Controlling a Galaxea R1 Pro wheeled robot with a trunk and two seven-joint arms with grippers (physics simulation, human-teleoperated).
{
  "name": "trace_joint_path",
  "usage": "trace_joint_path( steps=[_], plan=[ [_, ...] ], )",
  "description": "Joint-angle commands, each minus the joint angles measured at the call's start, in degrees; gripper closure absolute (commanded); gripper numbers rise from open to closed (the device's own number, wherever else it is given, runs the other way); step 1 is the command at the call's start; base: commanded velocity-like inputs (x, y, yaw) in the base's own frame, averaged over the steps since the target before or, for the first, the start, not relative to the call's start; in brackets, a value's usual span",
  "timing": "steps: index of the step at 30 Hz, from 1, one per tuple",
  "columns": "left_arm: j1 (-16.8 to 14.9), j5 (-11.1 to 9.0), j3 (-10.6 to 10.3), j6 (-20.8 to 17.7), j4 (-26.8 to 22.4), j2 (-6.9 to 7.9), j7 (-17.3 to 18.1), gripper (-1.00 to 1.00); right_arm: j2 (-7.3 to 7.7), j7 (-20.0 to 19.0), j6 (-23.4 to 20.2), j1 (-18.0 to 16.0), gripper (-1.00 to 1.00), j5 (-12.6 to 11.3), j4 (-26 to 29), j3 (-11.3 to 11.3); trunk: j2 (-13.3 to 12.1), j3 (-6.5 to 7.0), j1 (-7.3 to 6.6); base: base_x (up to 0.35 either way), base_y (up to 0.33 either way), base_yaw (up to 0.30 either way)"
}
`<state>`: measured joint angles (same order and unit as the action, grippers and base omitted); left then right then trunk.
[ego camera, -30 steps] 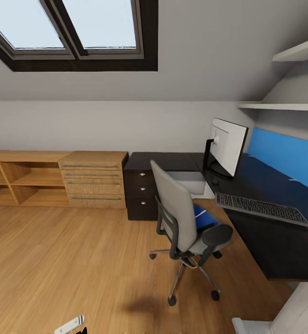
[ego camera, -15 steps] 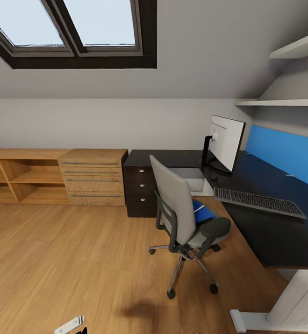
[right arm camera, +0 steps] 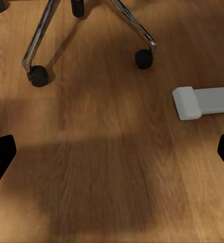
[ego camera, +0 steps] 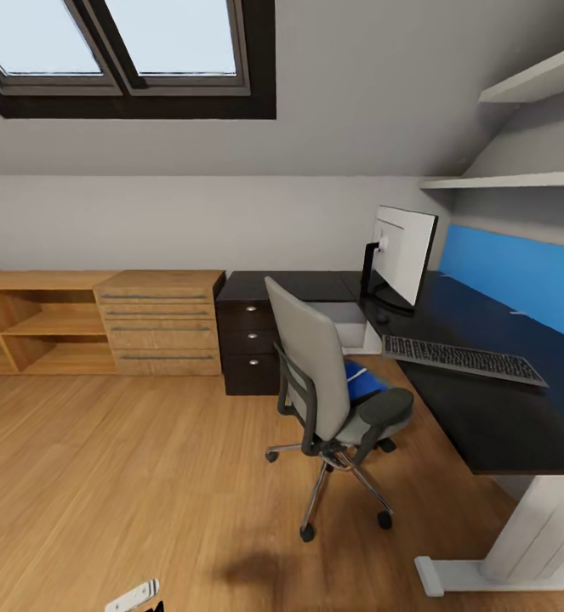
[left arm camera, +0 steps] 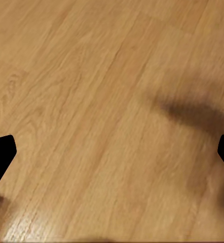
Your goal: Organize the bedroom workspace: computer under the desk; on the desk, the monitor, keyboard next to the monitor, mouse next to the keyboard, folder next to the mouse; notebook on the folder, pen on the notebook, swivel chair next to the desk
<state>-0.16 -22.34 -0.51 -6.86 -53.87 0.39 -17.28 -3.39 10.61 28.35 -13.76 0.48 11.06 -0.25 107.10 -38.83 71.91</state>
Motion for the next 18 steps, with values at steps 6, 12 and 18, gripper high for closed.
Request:
trace_joint_path(
  steps=[6,12,18],
  plan=[
    [0.0,-0.4,-2.0,-0.1,7.4,-1.38,-0.2,-1.00,5.01,0.1,4.9,0.0,-1.00,-0.1,0.0,-0.2,2.4,-1.14,1.32,0.000,0.000,0.000],
    [0.0,0.1,-3.2,-0.4,3.5,-4.95,-0.5,-1.00,5.84,0.3,5.1,-0.1,-1.00,-0.4,0.8,-0.4,4.9,-2.22,2.64,0.000,0.000,0.000],
    [0.0,1.4,-4.5,-11.9,-10.8,-7.31,-3.5,-1.00,6.05,0.4,-8.5,-5.2,-1.00,-0.7,7.9,-0.6,7.3,-3.29,3.95,0.000,0.000,0.000]
  ],
)
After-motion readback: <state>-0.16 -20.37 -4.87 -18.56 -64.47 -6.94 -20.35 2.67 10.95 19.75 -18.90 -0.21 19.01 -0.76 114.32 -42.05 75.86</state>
